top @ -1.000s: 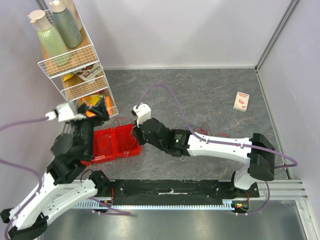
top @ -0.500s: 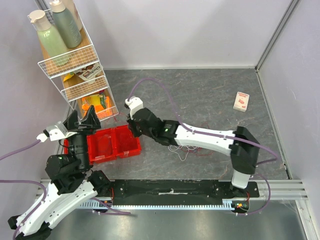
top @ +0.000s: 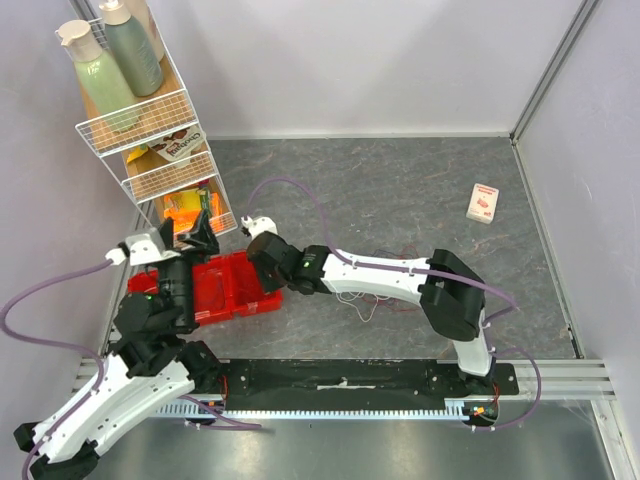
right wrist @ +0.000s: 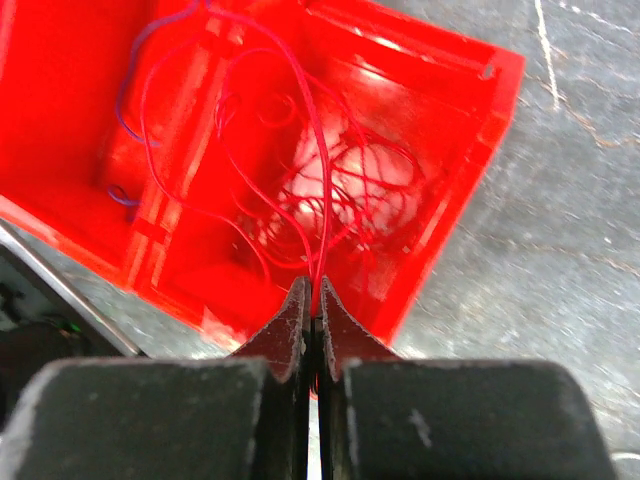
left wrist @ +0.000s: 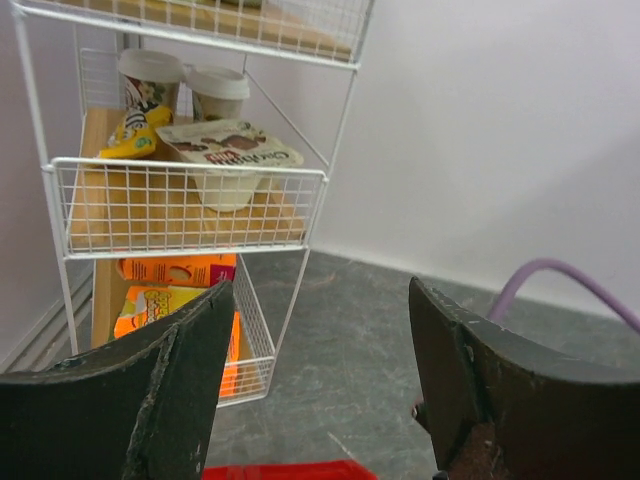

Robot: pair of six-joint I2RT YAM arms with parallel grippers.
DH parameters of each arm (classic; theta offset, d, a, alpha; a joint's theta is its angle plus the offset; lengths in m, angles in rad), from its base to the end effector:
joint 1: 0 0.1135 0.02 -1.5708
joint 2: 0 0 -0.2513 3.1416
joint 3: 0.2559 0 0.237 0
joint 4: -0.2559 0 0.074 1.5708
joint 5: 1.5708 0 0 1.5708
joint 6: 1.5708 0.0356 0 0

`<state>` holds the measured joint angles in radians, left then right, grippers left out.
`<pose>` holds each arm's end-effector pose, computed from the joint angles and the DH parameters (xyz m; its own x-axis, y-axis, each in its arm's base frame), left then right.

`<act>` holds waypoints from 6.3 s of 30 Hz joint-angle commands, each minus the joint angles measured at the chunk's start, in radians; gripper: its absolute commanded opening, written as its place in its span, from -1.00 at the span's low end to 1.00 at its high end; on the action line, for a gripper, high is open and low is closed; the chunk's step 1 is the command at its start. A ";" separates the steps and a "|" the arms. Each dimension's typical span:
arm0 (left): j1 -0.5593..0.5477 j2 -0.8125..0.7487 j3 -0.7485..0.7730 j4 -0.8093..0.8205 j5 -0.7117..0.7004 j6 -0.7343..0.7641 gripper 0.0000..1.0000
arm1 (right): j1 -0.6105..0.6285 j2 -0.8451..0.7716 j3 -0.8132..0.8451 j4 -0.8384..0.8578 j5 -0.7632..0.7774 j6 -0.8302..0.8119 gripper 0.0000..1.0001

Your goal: Untangle the cables

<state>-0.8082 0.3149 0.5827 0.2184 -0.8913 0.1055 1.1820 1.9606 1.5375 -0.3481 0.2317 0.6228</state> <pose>0.0694 -0.0326 0.3549 0.3188 -0.2379 -0.9175 -0.0546 0.9618 -0.2684 0.1695 0.3921 0.2308 -0.7035 -0.2198 -0.6758 -0.5267 0.7997 0.2883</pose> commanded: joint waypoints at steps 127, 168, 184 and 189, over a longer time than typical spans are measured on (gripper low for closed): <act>0.059 0.762 1.189 -1.114 0.155 -0.080 -0.97 | -0.668 -0.888 -1.105 0.235 0.095 -0.029 0.83; 0.601 0.583 0.892 -0.668 -0.356 0.395 -0.97 | -0.670 -0.917 -1.133 0.285 -0.038 -0.058 0.79; 0.603 0.555 0.775 -1.065 -0.255 -0.058 -0.97 | -0.670 -0.922 -1.137 0.288 -0.042 -0.061 0.78; 0.603 0.578 0.727 -1.226 -0.255 -0.283 -0.97 | -0.671 -0.931 -1.139 0.290 -0.038 -0.061 0.78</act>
<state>-0.2089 0.8742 1.3380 -0.8547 -1.1576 0.0677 0.5148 1.0515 0.4061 -0.0967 0.1959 0.5747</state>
